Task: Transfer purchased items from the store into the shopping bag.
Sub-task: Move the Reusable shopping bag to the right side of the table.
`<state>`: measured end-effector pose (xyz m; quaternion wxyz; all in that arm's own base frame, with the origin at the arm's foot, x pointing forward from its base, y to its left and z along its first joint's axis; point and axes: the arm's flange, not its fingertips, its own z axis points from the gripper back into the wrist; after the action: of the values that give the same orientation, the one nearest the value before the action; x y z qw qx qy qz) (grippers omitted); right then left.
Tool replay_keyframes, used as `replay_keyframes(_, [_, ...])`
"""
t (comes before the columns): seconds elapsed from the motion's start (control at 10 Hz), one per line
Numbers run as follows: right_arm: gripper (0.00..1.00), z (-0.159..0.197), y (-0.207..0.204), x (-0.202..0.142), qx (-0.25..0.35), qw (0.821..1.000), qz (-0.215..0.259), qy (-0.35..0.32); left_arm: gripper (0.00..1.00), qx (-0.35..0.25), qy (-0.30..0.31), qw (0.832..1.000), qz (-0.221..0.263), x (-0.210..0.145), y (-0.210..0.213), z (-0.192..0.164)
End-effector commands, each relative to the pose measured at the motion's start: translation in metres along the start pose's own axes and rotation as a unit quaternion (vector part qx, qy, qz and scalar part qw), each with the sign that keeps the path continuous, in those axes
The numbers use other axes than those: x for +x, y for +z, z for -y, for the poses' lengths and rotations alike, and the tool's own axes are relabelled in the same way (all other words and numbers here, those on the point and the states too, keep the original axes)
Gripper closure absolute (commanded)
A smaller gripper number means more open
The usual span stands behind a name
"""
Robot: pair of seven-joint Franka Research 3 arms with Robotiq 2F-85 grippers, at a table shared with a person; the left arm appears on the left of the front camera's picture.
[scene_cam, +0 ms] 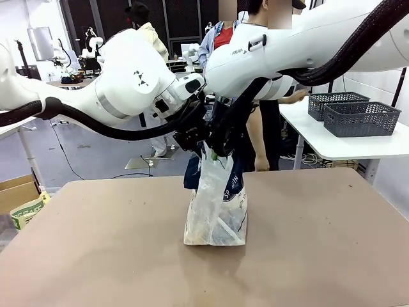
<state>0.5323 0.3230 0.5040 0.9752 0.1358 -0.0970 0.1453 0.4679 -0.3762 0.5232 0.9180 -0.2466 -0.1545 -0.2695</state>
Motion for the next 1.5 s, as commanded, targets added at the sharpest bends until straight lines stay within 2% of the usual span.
replay_keyframes(0.0, [1.00,-0.006,0.001,0.008,0.003,1.000,-0.002,-0.009,0.00,0.011,0.016,1.000,0.007,-0.009,0.002,0.003])
replay_keyframes(0.4, [1.00,-0.006,0.000,0.008,0.003,1.000,-0.003,-0.012,0.00,0.003,0.024,0.999,0.024,-0.008,0.002,0.005])
replay_keyframes(0.7, [1.00,-0.006,-0.001,0.008,0.003,1.000,-0.004,-0.014,0.00,-0.020,0.049,0.998,0.033,-0.013,0.001,0.003])
replay_keyframes(1.0, [1.00,-0.006,-0.001,0.008,0.002,1.000,-0.002,-0.019,0.00,-0.017,0.085,0.996,0.038,-0.022,-0.001,0.005])
replay_keyframes(1.4, [1.00,-0.008,-0.004,0.008,0.000,1.000,-0.005,-0.020,0.00,-0.017,0.069,0.997,0.010,-0.028,-0.010,0.014])
